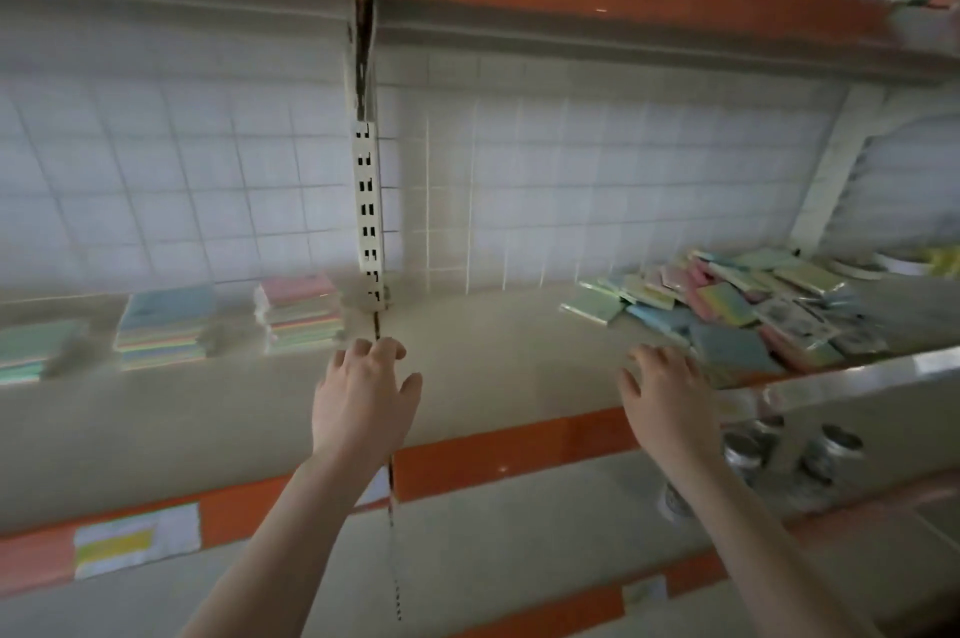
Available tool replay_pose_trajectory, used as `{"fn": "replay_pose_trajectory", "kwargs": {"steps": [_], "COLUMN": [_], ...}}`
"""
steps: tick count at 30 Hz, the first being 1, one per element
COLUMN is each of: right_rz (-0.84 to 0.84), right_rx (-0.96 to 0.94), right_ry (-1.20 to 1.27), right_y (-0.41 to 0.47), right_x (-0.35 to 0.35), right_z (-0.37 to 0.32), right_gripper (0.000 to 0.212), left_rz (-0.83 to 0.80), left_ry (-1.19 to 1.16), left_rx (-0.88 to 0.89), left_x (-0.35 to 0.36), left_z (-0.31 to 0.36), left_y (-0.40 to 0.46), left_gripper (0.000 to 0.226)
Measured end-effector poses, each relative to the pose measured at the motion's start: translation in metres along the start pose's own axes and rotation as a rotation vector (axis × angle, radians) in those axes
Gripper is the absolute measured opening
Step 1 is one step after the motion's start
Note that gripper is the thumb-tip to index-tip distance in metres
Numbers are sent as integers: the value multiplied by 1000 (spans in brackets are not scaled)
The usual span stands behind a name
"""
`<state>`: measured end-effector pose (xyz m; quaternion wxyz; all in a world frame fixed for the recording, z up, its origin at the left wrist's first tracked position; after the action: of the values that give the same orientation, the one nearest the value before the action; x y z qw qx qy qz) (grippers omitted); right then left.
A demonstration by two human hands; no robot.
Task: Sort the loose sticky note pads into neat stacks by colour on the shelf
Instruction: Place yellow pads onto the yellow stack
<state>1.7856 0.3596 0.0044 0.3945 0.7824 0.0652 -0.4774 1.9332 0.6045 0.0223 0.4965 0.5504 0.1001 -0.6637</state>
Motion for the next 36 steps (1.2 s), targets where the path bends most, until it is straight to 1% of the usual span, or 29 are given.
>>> {"fn": "replay_pose_trajectory", "kwargs": {"steps": [3, 6, 9, 12, 16, 19, 21, 25, 28, 30, 33, 36], "right_rz": [12, 61, 86, 62, 32, 28, 3, -61, -84, -120, -167, -196], "right_rx": [29, 51, 95, 140, 148, 125, 97, 29, -15, -18, -28, -99], "right_ry": [-16, -19, -65, -83, -56, -30, -13, 24, 61, 95, 121, 184], "right_y": [24, 51, 79, 106, 140, 167, 186, 218, 242, 256, 272, 280], "right_x": [5, 8, 8, 13, 25, 35, 44, 56, 63, 71, 81, 87], "right_z": [33, 66, 99, 127, 154, 176, 191, 220, 247, 262, 274, 270], "right_gripper": [23, 23, 28, 29, 32, 29, 31, 33, 31, 35, 34, 34], "left_rz": [-40, -65, -84, -100, -99, -78, -66, -63, -43, -40, -49, -51], "left_ry": [-9, -35, -64, -67, -60, -52, -52, -53, -53, -40, -9, 21], "left_rx": [85, 149, 203, 224, 189, 143, 98, 21, -1, -11, -34, -69], "left_x": [24, 50, 73, 89, 107, 122, 134, 161, 179, 191, 206, 214], "left_z": [39, 74, 108, 135, 157, 173, 186, 226, 262, 280, 295, 299], "left_y": [28, 57, 82, 100, 117, 125, 126, 132, 140, 143, 146, 148], "left_gripper": [41, 45, 46, 47, 46, 45, 44, 43, 42, 41, 42, 41]}}
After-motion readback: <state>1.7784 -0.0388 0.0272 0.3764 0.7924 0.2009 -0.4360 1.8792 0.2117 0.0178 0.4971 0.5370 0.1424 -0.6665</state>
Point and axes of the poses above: each hand's wrist, its own y-axis towards the middle knuckle, its own x-axis out of the palm, z = x × y, the point moved 4 cm from there along y, towards the middle knuckle, and after that the axes turned 9 degrees about x, right-handed, at the moved point
